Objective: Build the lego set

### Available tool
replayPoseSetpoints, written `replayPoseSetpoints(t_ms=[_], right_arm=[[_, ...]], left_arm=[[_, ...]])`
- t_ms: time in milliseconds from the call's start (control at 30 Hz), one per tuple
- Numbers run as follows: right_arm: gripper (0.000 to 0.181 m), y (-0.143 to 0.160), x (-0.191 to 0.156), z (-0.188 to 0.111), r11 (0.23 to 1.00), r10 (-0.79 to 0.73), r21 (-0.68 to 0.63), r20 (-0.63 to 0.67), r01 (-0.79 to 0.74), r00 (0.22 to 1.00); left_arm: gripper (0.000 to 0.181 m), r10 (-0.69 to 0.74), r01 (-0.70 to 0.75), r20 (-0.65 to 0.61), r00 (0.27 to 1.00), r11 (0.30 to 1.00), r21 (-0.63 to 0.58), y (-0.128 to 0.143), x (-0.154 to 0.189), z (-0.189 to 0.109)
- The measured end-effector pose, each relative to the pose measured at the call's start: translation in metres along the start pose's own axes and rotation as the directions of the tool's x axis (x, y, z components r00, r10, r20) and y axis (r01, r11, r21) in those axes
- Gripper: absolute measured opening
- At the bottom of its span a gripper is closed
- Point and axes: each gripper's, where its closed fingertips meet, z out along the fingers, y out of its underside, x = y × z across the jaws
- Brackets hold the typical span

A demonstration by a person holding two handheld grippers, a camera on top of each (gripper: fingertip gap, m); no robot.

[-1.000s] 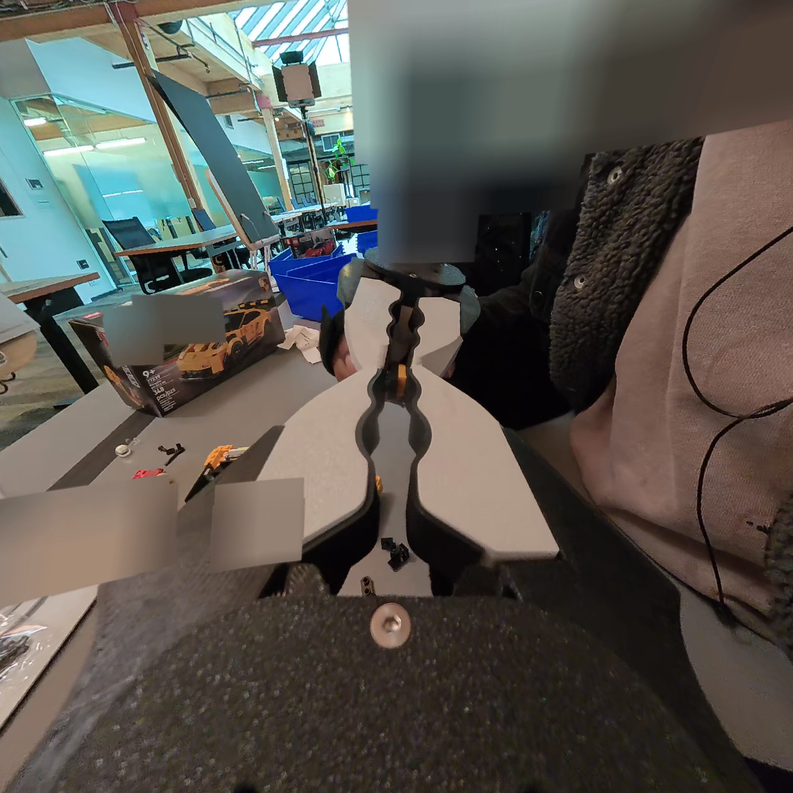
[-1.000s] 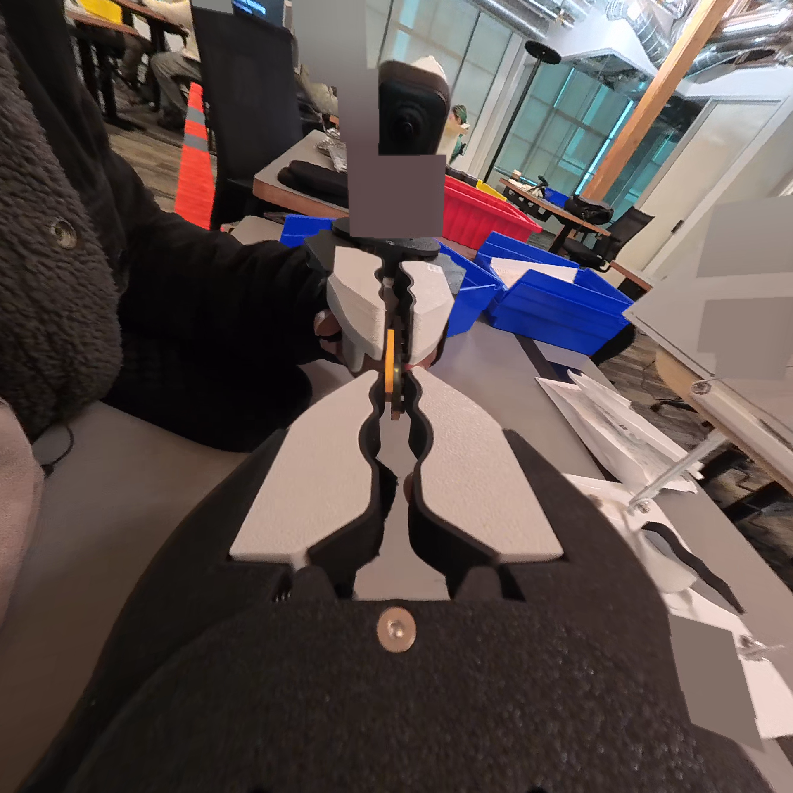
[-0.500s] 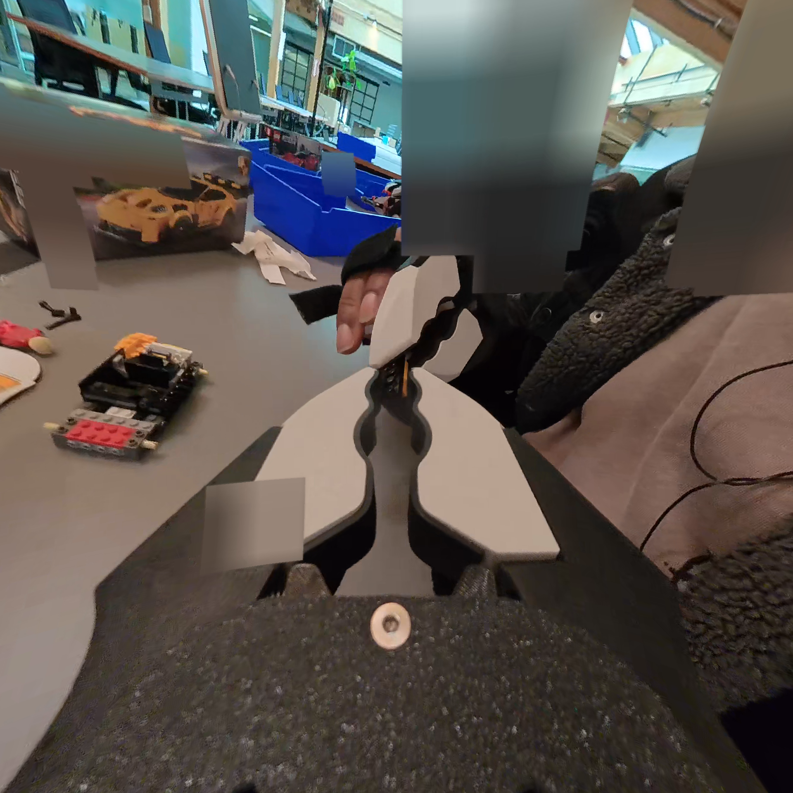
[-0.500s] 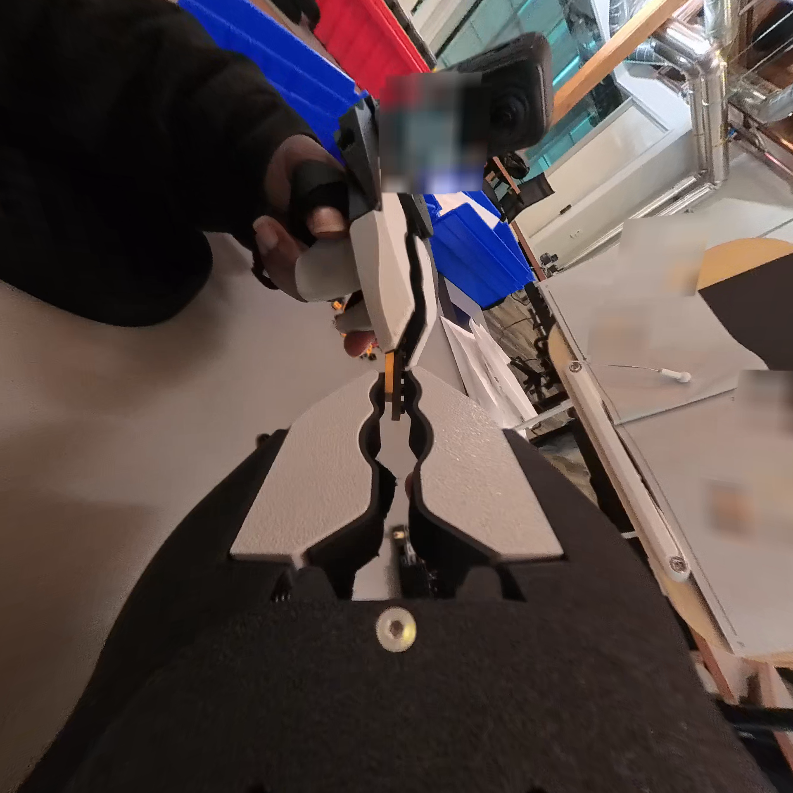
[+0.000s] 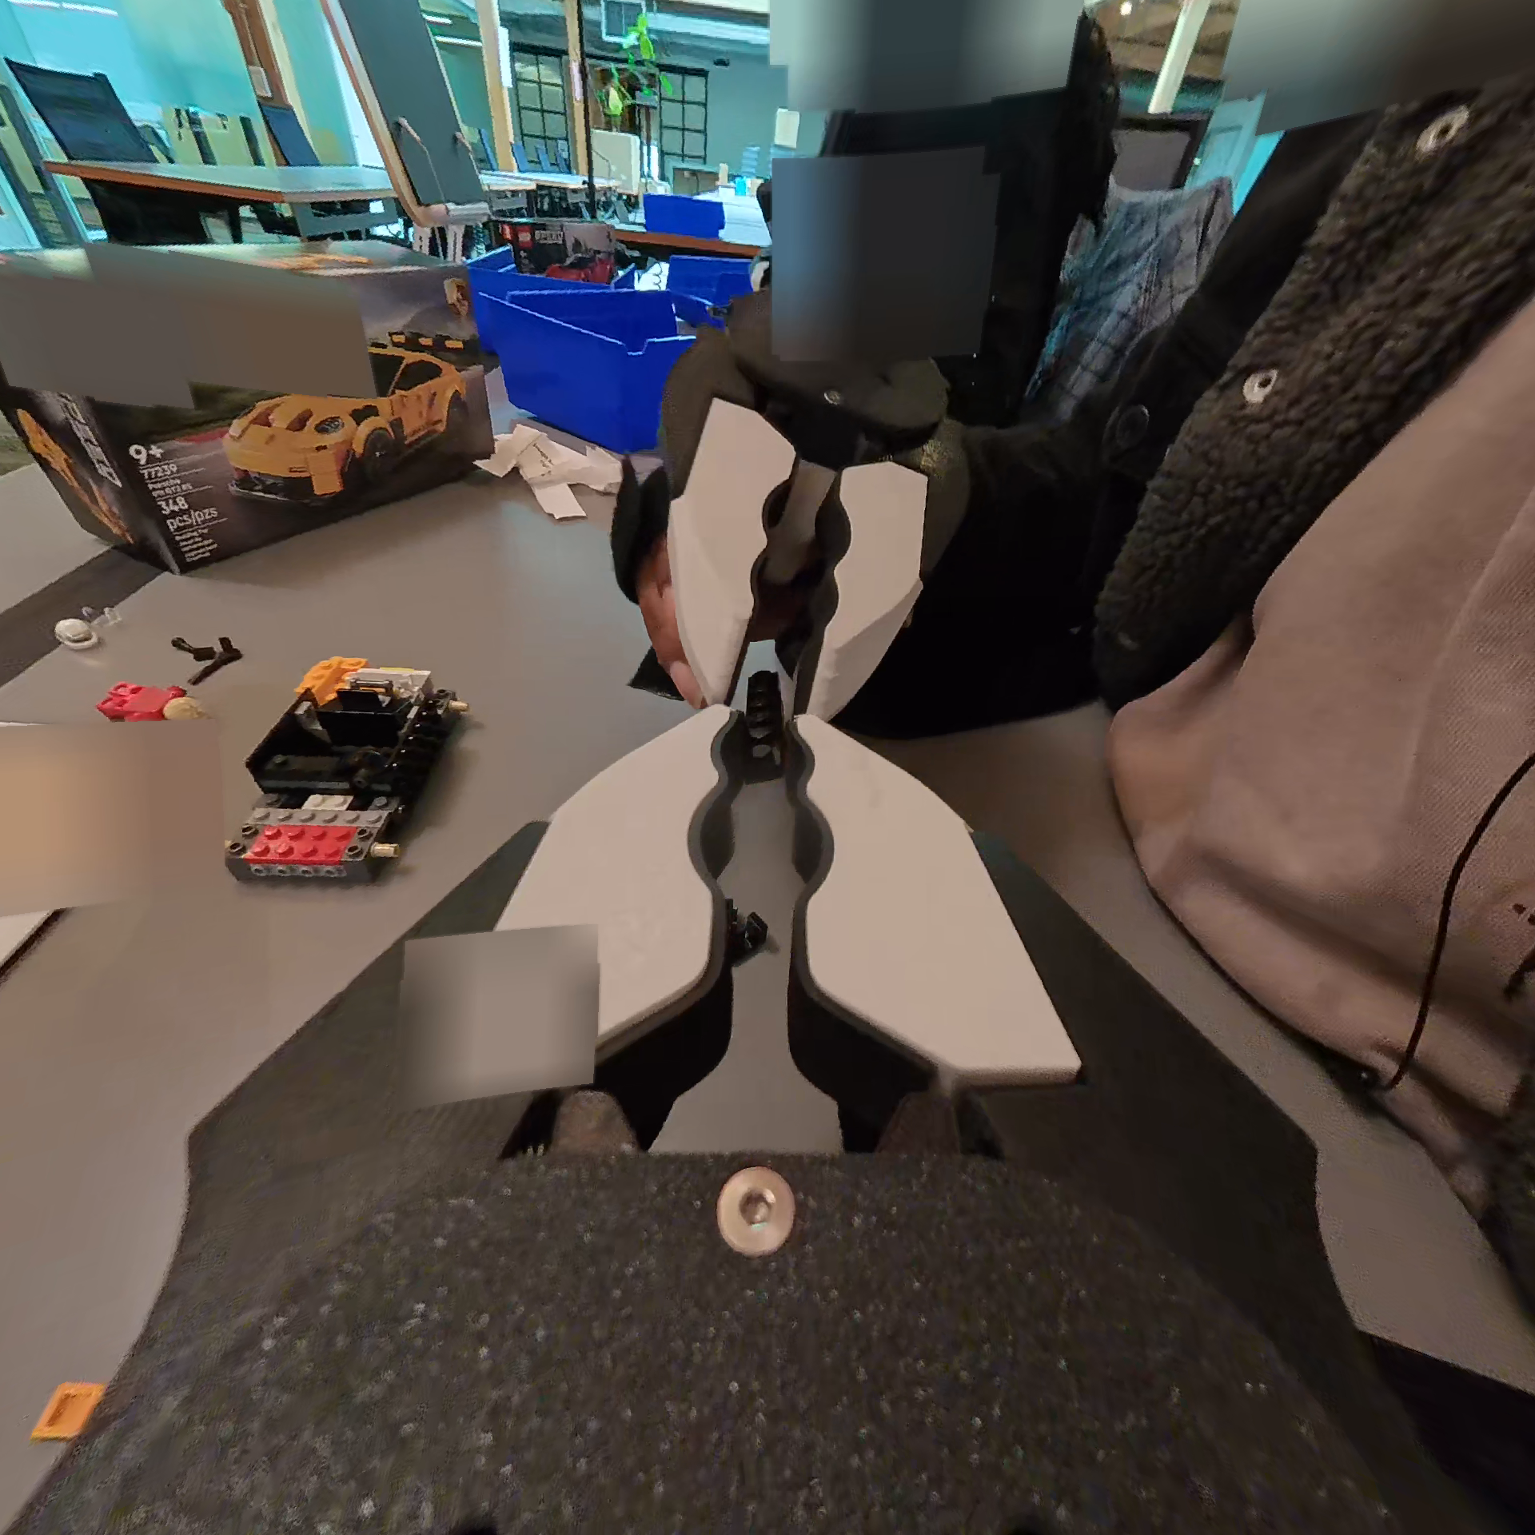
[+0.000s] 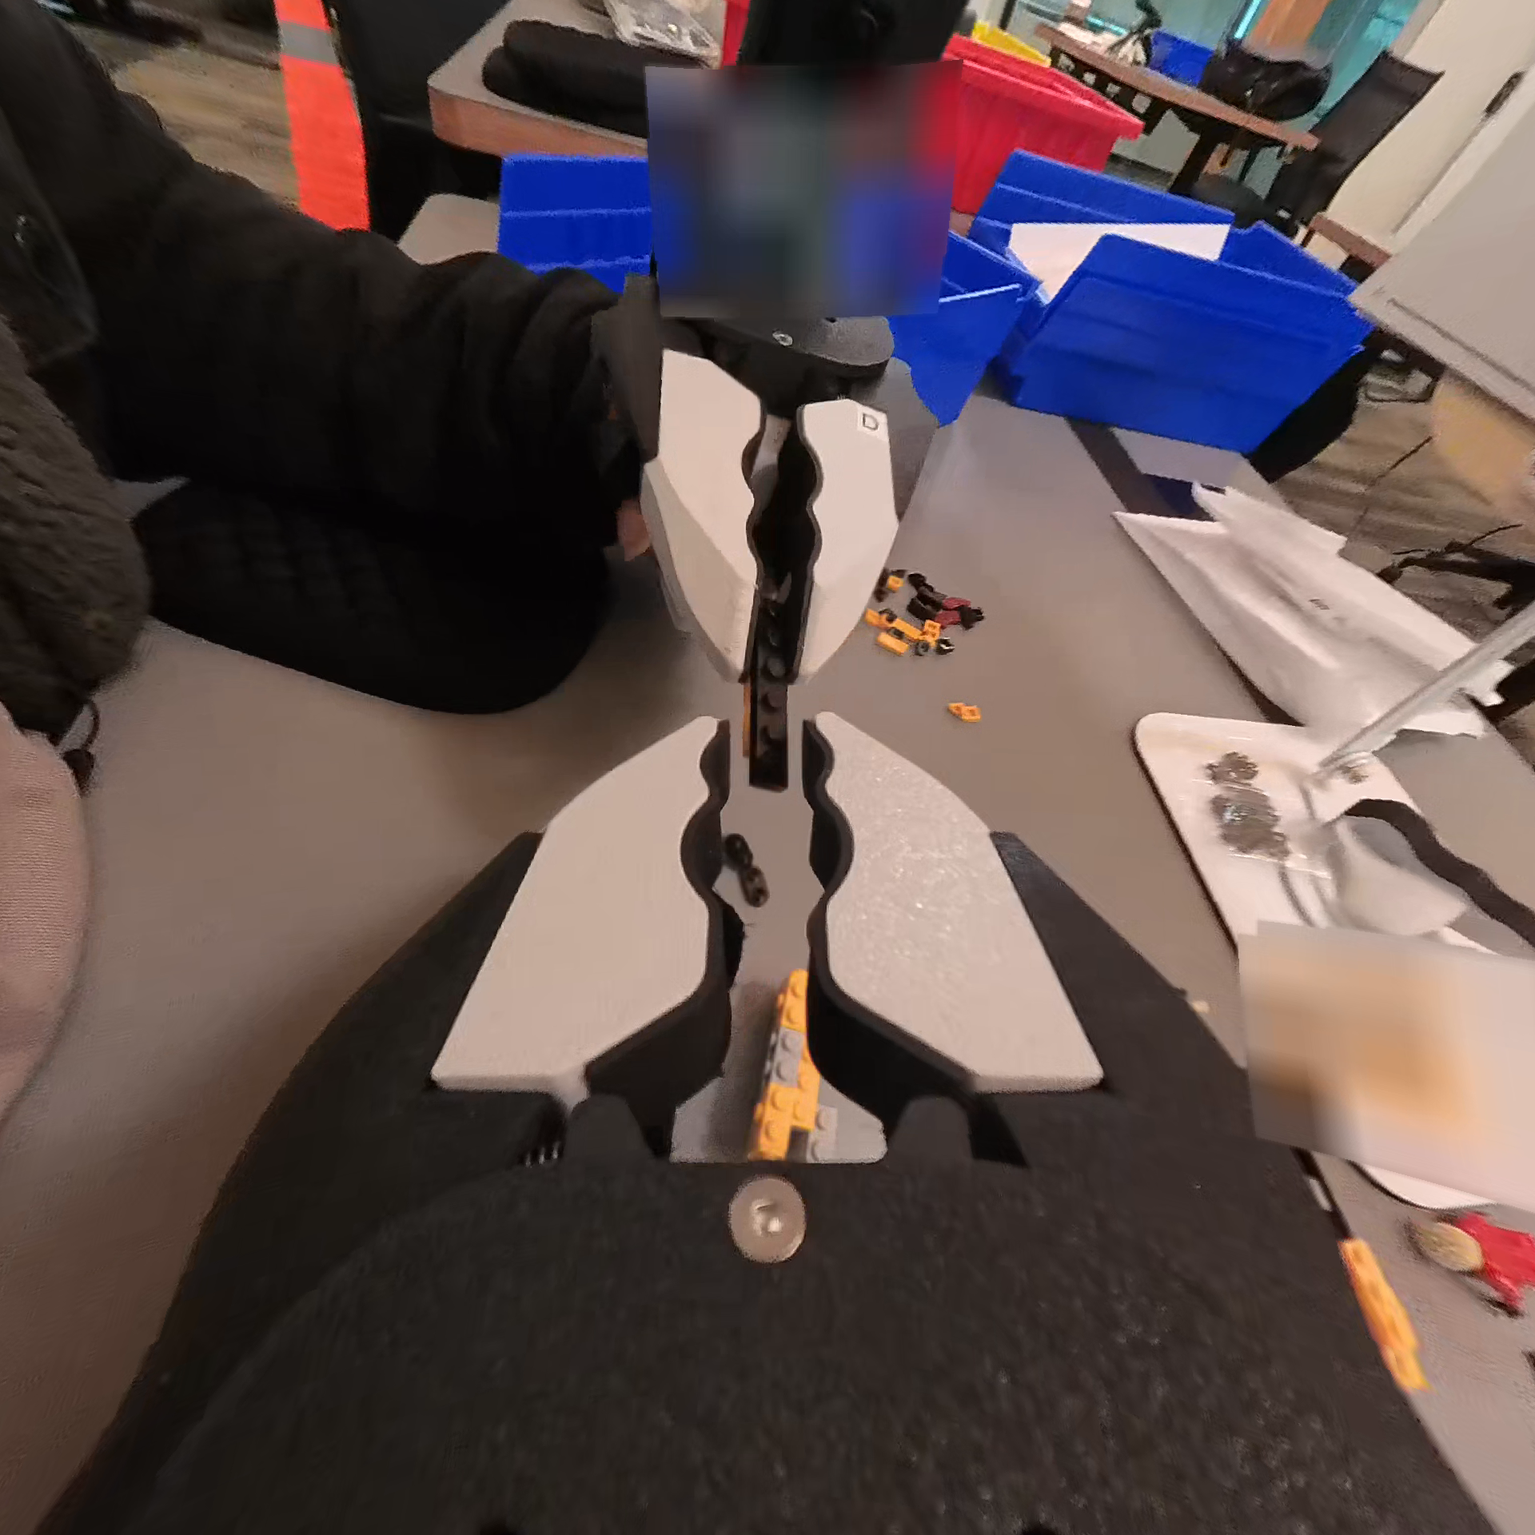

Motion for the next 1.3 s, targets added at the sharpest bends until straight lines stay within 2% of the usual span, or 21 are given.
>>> replayPoseSetpoints(t_ms=[233, 500, 733, 1200, 1300], right_arm=[[0.009, 0.007, -0.005, 0.003, 1.0, 0.001, -0.028, 0.03, 0.0, 1.0], [0.009, 0.019, 0.004, 0.004, 0.998, 0.01, -0.063, 0.012, -0.009, 1.0], [0.009, 0.03, 0.006, 0.007, 0.993, -0.038, -0.111, -0.001, 0.038, 0.999], [0.009, 0.045, 0.011, 0.012, 0.986, -0.061, -0.154, -0.013, 0.059, 0.998], [0.011, 0.046, 0.018, 0.012, 0.986, -0.062, -0.156, -0.049, 0.054, 0.997]], left_arm=[[0.009, 0.034, -0.034, -0.015, 0.999, 0.999, 0.0, 0.001, 0.005, 0.003], [0.013, -0.059, 0.06, 0.02, 0.998, 0.998, -0.029, 0.01, -0.008, 0.004], [0.008, -0.097, 0.1, 0.033, 0.995, 0.99, -0.096, 0.02, -0.01, 0.007], [0.009, -0.076, 0.088, 0.084, 0.994, 0.984, -0.153, 0.034, -0.018, 0.011], [0.008, -0.056, 0.074, 0.115, 0.992, 0.985, -0.155, 0.033, -0.022, 0.012]])
